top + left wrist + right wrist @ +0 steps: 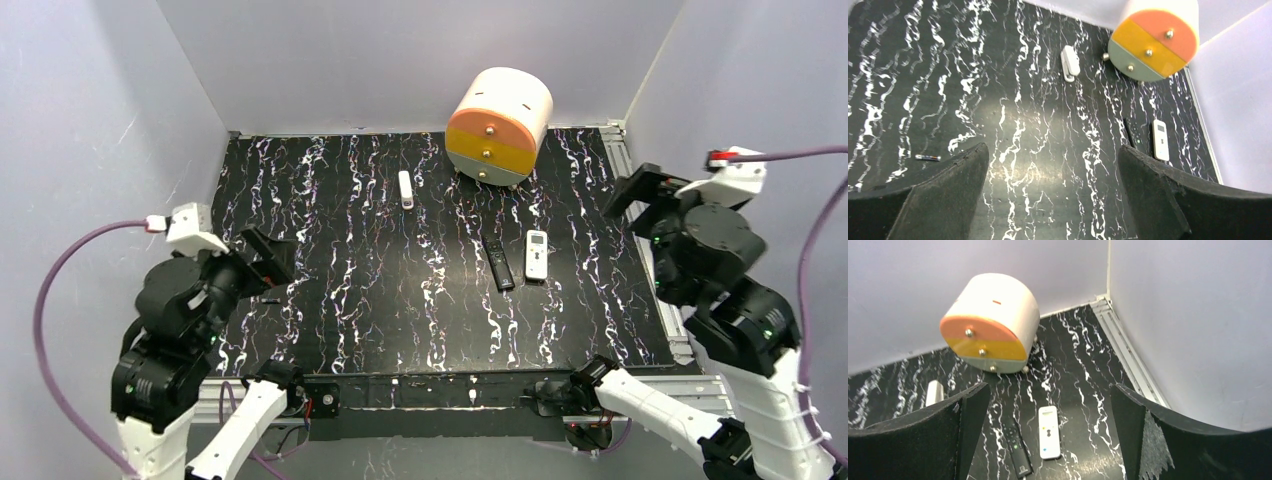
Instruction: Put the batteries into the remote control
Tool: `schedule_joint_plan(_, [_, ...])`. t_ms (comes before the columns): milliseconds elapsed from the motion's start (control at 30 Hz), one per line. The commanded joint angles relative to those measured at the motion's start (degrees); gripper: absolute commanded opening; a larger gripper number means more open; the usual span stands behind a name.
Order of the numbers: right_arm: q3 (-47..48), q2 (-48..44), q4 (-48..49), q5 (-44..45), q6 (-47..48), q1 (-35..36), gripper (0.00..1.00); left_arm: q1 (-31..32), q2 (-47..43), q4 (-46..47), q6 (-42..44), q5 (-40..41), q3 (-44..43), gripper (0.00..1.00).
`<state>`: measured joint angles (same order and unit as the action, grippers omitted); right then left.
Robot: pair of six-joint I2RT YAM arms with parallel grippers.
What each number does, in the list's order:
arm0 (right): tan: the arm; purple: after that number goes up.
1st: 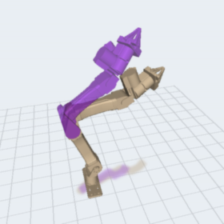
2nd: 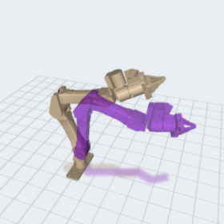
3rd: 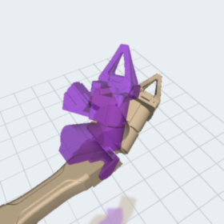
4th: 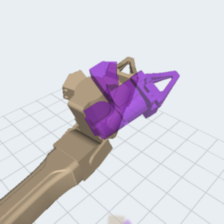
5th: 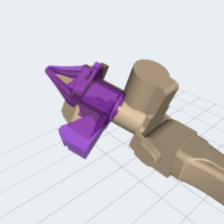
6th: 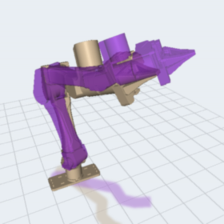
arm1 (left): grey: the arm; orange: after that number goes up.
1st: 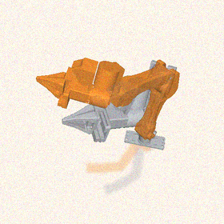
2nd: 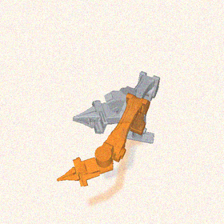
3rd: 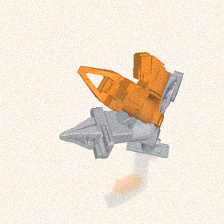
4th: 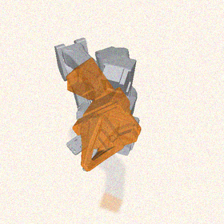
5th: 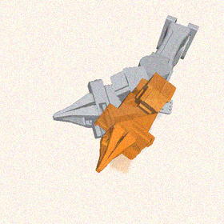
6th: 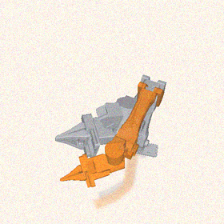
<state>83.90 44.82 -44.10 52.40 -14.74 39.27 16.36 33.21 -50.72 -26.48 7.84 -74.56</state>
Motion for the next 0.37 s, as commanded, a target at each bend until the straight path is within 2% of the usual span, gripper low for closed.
schedule_joint_plan(0, [6.1, 0.0, -2.0, 2.4, 1.0, 0.0, 0.99, 0.2, -1.3, -6.1, 2.3, 5.8, -5.5, 0.99])
schedule_joint_plan(333, [8.3, -1.1, -1.6, 0.0, -0.7, -0.1, 0.99, 0.1, -4.3, -7.4, 2.5, 6.7, -7.1, 0.98])
